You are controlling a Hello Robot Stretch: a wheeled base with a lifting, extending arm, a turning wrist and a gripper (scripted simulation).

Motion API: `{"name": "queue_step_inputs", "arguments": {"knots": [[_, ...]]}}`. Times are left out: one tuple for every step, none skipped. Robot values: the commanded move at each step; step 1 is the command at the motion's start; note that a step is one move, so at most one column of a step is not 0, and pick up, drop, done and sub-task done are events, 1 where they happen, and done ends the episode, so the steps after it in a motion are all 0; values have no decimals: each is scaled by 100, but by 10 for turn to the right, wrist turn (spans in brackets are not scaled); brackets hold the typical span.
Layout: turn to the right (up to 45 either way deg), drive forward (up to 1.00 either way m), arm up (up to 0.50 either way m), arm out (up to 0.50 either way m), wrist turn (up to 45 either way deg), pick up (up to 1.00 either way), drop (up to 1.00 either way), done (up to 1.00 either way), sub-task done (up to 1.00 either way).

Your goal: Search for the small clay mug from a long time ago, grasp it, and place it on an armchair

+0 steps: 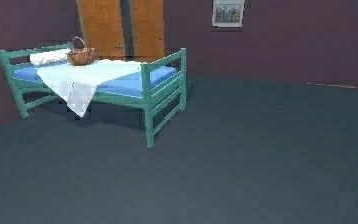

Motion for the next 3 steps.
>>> {"name": "queue_step_inputs", "arguments": {"knots": [[0,100,0,0,0,0,0,0,0],[0,65,0,0,0,0,0,0,0],[450,0,0,0,0,0,0,0,0]]}}
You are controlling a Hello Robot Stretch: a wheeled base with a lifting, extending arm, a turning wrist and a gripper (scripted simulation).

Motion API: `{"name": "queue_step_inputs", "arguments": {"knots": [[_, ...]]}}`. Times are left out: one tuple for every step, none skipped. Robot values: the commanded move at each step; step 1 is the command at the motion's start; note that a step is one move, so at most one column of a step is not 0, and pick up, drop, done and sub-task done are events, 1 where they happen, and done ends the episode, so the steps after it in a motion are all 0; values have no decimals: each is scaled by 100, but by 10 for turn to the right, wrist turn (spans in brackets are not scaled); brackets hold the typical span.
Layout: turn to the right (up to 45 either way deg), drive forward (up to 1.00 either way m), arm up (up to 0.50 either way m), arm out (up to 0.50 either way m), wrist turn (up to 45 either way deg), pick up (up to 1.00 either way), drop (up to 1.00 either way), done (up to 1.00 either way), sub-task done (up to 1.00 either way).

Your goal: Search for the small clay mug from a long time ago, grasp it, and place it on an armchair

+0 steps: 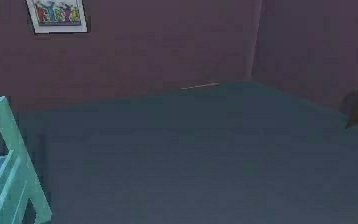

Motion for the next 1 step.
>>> {"name": "queue_step_inputs", "arguments": {"knots": [[450,0,0,0,0,0,0,0,0]]}}
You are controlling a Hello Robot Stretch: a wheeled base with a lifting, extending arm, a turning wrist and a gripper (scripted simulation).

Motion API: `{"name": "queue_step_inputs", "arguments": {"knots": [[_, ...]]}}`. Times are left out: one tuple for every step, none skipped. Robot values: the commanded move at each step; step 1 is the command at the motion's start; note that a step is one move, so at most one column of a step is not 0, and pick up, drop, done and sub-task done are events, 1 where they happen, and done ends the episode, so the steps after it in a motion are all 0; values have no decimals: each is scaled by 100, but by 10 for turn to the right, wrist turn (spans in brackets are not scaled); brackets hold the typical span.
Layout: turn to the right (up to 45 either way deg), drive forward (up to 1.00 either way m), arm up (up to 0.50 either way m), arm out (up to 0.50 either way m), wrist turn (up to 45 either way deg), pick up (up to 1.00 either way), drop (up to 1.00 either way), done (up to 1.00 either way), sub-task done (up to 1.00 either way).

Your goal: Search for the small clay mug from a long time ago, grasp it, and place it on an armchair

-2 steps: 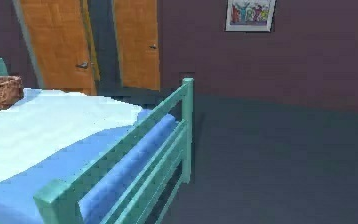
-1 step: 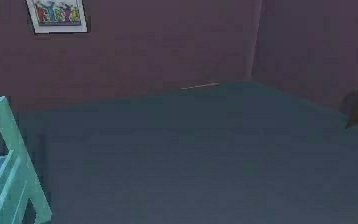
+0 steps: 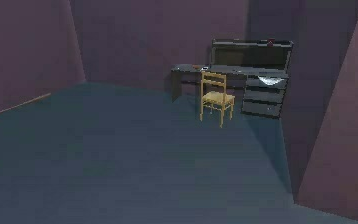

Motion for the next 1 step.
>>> {"name": "queue_step_inputs", "arguments": {"knots": [[60,0,0,0,0,0,0,0,0]]}}
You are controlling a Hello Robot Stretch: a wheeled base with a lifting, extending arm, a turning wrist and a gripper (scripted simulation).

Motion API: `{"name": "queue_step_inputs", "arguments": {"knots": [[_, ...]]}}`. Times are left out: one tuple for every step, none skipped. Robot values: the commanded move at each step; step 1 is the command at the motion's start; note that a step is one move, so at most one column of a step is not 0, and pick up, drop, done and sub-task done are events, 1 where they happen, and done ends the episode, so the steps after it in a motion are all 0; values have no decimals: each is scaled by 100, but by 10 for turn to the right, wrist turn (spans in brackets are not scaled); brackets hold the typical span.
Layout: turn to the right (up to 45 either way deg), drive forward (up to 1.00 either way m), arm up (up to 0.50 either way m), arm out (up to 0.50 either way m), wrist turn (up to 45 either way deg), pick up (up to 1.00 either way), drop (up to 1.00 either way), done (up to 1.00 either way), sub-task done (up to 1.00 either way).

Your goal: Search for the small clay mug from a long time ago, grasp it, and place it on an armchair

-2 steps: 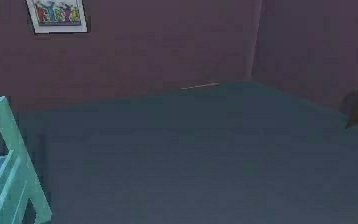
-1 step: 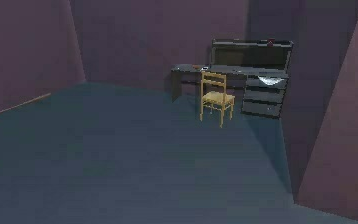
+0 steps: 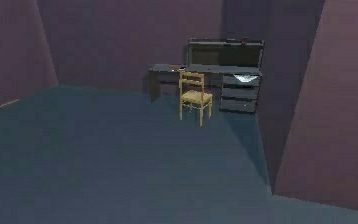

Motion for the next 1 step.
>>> {"name": "queue_step_inputs", "arguments": {"knots": [[0,30,0,0,0,0,0,0,0]]}}
